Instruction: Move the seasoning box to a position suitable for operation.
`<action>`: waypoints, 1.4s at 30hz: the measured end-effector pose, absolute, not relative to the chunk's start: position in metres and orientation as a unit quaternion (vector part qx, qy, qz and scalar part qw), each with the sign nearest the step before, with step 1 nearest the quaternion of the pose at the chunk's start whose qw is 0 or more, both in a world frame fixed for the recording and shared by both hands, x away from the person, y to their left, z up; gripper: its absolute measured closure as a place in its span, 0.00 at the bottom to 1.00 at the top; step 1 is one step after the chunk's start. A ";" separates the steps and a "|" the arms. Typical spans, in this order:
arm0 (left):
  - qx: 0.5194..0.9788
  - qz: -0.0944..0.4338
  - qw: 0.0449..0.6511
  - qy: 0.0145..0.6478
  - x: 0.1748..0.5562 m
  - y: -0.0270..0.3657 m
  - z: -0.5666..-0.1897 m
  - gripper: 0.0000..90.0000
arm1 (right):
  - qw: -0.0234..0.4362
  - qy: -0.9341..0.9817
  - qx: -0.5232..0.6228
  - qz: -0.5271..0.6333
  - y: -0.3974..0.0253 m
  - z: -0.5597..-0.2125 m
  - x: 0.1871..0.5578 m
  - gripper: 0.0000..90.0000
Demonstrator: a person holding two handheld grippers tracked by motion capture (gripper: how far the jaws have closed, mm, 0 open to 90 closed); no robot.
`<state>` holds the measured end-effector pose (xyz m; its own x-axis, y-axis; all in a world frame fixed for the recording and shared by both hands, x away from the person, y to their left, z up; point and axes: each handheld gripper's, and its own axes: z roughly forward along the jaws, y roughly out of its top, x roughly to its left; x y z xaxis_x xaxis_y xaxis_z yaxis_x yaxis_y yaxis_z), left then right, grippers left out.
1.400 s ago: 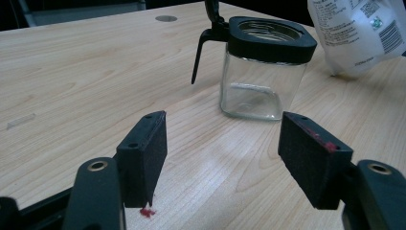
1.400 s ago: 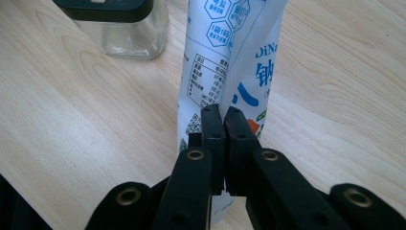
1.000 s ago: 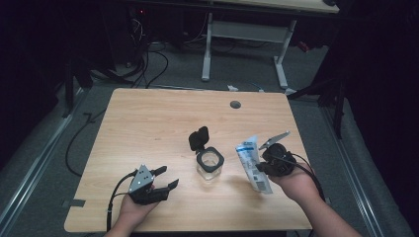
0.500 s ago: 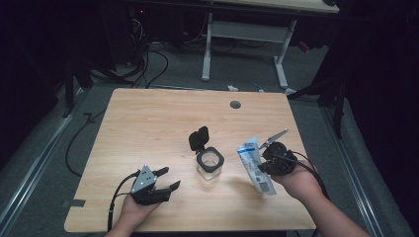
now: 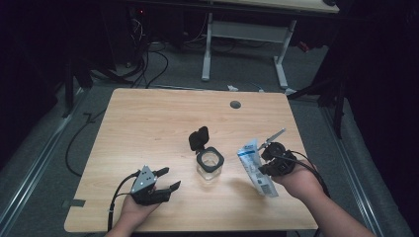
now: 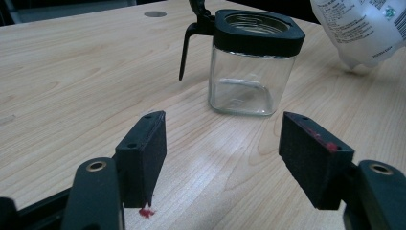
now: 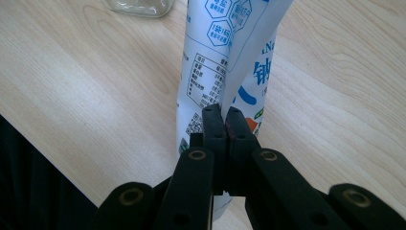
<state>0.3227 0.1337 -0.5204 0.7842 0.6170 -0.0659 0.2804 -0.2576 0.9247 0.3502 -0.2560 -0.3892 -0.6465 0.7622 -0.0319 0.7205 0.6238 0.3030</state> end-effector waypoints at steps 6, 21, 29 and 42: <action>0.777 0.156 0.537 0.287 0.323 0.133 -0.520 0.37 | 0.071 0.899 0.413 0.129 -0.255 -0.386 0.351 1.00; 0.777 0.149 0.542 0.283 0.321 0.131 -0.520 0.38 | 0.057 0.905 0.407 0.110 -0.252 -0.384 0.358 1.00; 0.777 0.144 0.552 0.267 0.314 0.120 -0.516 0.38 | 0.049 0.907 0.403 0.111 -0.248 -0.380 0.362 1.00; 0.796 0.121 0.554 0.213 0.305 0.064 -0.518 0.34 | 0.050 0.912 0.391 0.116 -0.230 -0.370 0.361 1.00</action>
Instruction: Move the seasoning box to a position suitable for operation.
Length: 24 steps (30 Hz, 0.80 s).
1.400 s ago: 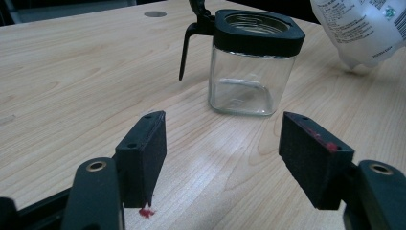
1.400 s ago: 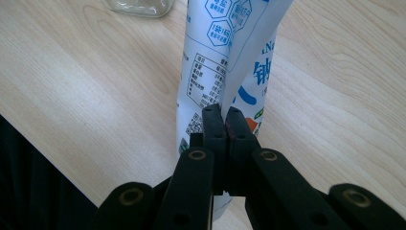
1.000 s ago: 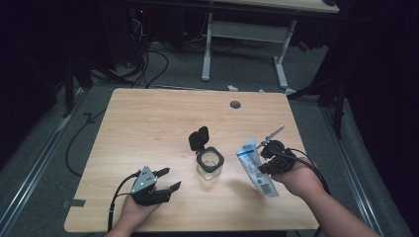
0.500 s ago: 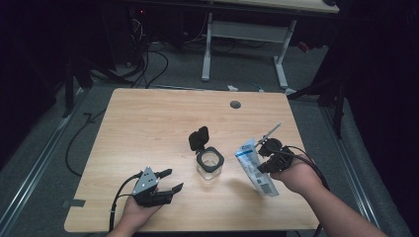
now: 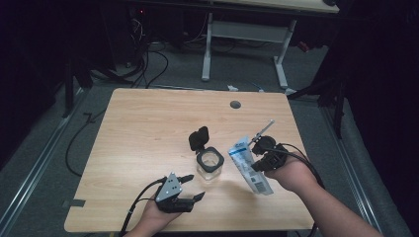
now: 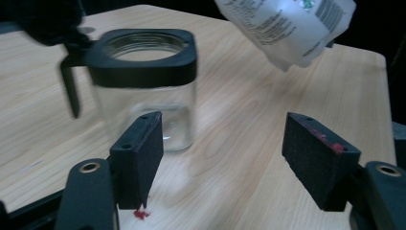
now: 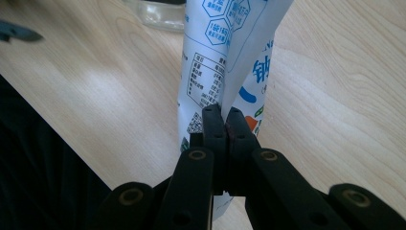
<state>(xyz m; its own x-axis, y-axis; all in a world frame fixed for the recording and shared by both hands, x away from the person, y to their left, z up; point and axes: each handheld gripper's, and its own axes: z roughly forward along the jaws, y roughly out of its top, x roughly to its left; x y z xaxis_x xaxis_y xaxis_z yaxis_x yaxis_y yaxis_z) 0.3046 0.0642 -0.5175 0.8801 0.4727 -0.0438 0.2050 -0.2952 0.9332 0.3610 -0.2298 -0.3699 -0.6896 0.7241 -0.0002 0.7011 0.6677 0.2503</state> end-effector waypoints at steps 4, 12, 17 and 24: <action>0.803 0.113 0.552 0.194 0.302 0.046 -0.520 0.33 | 0.049 0.912 0.389 0.122 -0.226 -0.368 0.361 1.00; 0.808 0.097 0.555 0.175 0.302 0.008 -0.521 0.30 | 0.042 0.914 0.385 0.122 -0.221 -0.371 0.360 1.00; 0.806 0.067 0.563 0.168 0.307 -0.014 -0.520 0.24 | 0.043 0.913 0.387 0.125 -0.217 -0.369 0.358 1.00; 0.816 0.059 0.549 0.171 0.313 -0.039 -0.523 0.20 | 0.045 0.915 0.380 0.132 -0.212 -0.361 0.356 1.00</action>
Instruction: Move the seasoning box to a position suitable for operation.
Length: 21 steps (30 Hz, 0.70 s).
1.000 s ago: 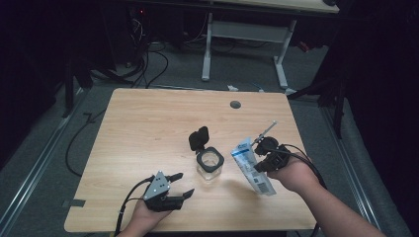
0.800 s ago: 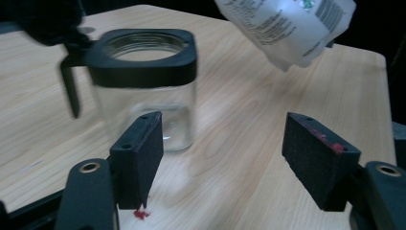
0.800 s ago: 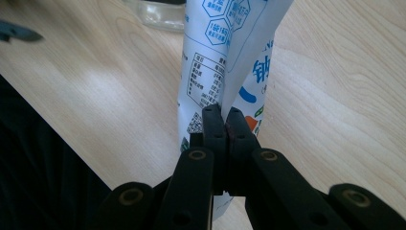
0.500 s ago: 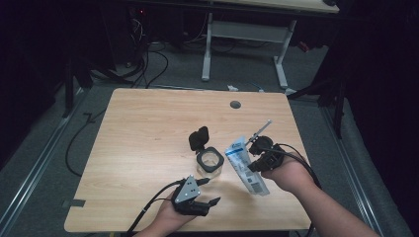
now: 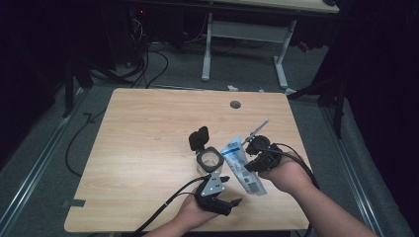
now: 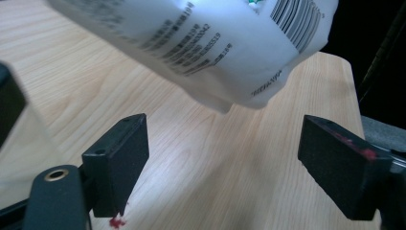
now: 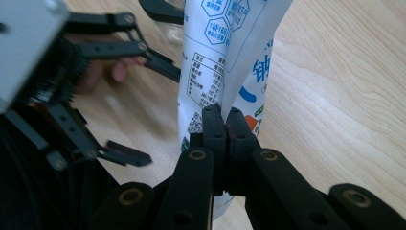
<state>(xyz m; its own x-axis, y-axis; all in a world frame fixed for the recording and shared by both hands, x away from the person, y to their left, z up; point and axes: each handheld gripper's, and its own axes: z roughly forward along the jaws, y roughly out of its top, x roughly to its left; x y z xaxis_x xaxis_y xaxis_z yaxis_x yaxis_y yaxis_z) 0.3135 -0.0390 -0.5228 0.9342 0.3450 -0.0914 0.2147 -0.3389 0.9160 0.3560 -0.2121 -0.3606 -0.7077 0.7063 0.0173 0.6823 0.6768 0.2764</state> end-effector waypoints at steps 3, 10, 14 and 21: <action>0.818 0.057 0.547 0.168 0.314 -0.045 -0.521 0.20 | 0.048 0.915 0.377 0.135 -0.209 -0.357 0.354 1.00; 0.820 0.050 0.541 0.180 0.318 -0.052 -0.522 0.19 | 0.045 0.916 0.373 0.140 -0.200 -0.355 0.353 1.00; 0.819 0.051 0.542 0.183 0.318 -0.053 -0.522 0.19 | 0.040 0.918 0.368 0.144 -0.193 -0.354 0.351 1.00; 0.817 0.055 0.544 0.185 0.318 -0.057 -0.523 0.21 | 0.038 0.920 0.362 0.143 -0.189 -0.354 0.349 1.00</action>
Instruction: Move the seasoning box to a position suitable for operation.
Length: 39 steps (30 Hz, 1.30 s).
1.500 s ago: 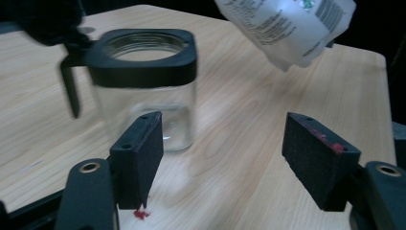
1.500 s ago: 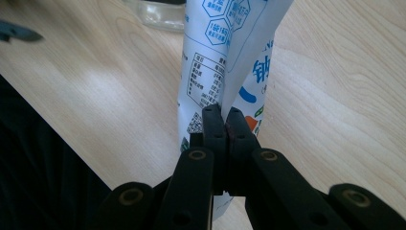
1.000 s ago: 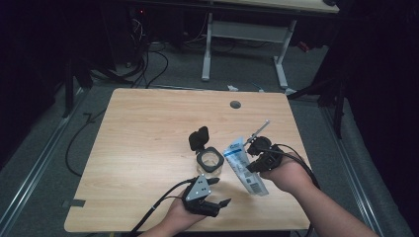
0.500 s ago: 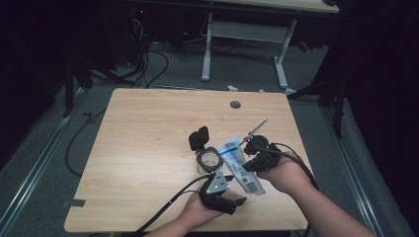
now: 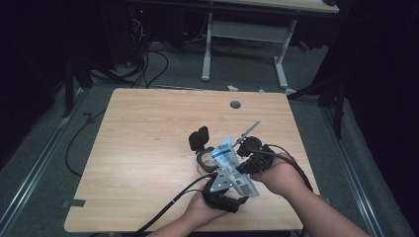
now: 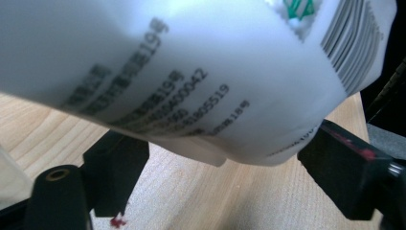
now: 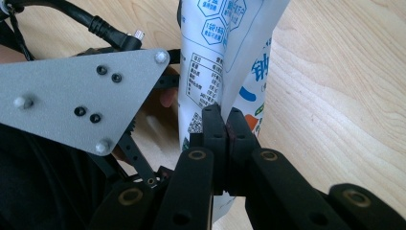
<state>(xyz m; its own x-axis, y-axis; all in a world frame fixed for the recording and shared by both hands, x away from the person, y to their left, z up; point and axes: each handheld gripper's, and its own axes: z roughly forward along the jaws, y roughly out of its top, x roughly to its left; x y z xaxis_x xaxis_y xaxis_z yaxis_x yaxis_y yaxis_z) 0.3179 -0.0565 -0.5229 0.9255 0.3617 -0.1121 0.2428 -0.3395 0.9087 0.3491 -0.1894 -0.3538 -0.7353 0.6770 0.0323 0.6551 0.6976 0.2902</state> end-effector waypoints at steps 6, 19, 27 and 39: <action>0.818 0.061 0.543 0.181 0.317 -0.057 -0.523 0.32 | 0.038 0.917 0.368 0.147 -0.189 -0.352 0.350 1.00; 0.816 0.085 0.545 0.171 0.311 -0.051 -0.518 0.37 | 0.046 0.918 0.364 0.149 -0.185 -0.346 0.343 1.00; 0.814 0.093 0.547 0.172 0.309 -0.046 -0.521 0.45 | 0.036 0.918 0.367 0.149 -0.186 -0.354 0.355 1.00; 0.825 0.128 0.527 0.157 0.296 -0.040 -0.520 0.47 | 0.033 0.920 0.364 0.145 -0.181 -0.359 0.361 0.99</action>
